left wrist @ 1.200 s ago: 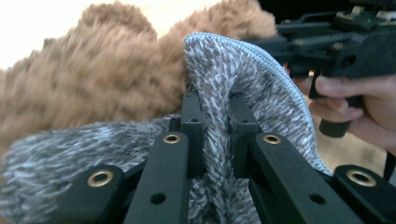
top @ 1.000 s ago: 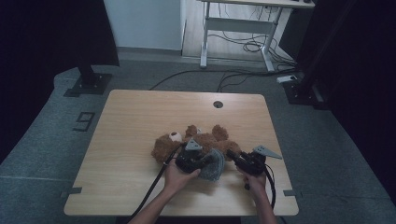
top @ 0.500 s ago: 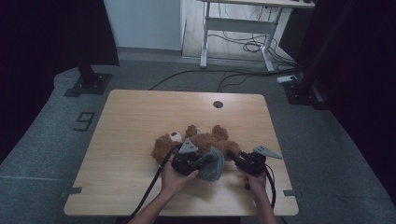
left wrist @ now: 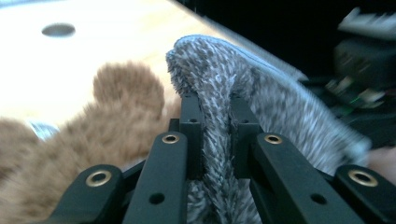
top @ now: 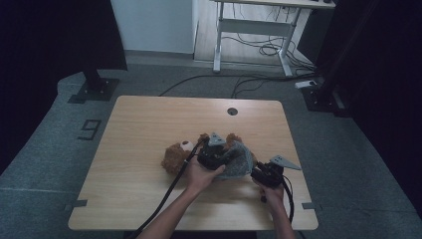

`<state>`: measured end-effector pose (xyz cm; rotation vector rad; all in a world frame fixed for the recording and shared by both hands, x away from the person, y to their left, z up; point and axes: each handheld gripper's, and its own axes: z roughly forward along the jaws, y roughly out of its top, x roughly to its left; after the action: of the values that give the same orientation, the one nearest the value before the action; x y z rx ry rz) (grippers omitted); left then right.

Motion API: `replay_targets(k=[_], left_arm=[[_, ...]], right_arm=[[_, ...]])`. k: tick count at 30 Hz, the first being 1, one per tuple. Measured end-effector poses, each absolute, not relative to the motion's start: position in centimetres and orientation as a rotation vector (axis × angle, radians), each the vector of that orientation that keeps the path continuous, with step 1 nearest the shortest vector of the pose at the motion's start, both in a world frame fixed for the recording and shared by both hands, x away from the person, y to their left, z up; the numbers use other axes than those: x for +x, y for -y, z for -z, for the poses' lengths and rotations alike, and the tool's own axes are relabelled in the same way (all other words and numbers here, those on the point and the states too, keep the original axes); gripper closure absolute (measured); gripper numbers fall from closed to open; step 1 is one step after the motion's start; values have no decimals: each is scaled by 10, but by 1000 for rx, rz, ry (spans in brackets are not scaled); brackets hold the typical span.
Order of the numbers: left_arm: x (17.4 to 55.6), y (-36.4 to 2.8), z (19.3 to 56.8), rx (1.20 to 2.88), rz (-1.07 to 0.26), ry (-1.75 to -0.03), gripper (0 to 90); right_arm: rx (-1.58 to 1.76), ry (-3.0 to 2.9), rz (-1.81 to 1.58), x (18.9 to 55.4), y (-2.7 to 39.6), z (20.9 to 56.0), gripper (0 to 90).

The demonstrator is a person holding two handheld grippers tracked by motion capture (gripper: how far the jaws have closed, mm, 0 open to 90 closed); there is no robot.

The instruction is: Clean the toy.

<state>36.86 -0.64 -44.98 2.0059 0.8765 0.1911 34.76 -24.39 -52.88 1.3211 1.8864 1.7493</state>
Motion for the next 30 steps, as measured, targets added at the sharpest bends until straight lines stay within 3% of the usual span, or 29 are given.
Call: replay_targets(k=[20, 24, 30], left_arm=[[326, -16, 502, 2052, -158, -859, 795], [325, -24, 491, 2023, -156, -849, 793], [330, -61, 451, 1912, -268, -874, 790]], right_arm=[[1311, -1909, -1743, 348, 246, 529, 618], [1307, -1908, -1733, 347, 246, 529, 617], [1304, -1907, -1723, 348, 246, 530, 615]])
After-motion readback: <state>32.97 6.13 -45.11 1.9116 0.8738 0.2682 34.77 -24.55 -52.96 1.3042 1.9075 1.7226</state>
